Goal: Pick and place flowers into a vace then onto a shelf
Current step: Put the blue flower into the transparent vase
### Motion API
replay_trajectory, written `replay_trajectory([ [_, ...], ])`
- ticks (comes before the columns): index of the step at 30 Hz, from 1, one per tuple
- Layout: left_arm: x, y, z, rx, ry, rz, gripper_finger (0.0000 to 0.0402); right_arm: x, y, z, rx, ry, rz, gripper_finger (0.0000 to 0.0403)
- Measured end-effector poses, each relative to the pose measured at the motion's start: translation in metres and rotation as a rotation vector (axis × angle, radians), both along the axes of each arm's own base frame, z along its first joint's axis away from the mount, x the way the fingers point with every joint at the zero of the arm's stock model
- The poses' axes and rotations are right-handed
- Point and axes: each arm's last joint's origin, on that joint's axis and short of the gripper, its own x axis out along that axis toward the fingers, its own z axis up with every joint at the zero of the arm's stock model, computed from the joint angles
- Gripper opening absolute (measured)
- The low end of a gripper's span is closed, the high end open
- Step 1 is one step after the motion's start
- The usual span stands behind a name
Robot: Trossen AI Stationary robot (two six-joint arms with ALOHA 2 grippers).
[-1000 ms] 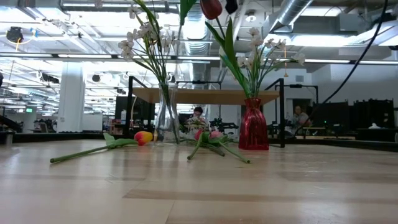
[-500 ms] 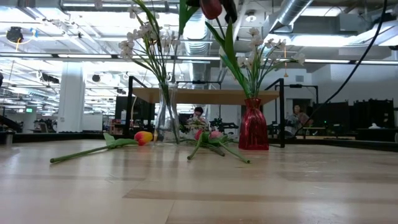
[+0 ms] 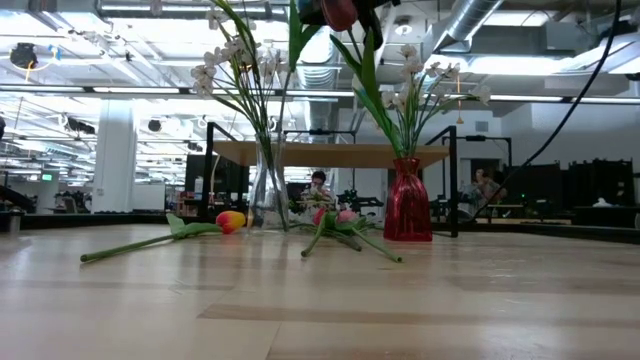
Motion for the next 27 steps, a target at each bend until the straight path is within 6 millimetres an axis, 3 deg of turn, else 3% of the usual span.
replay_trajectory([
  [27, 0.0001, 0.0000, -0.0001, -0.007, 0.001, -0.002, 0.0192, 0.0005, 0.0084, -0.0051, 0.066, 0.042, 0.134, 0.0178],
])
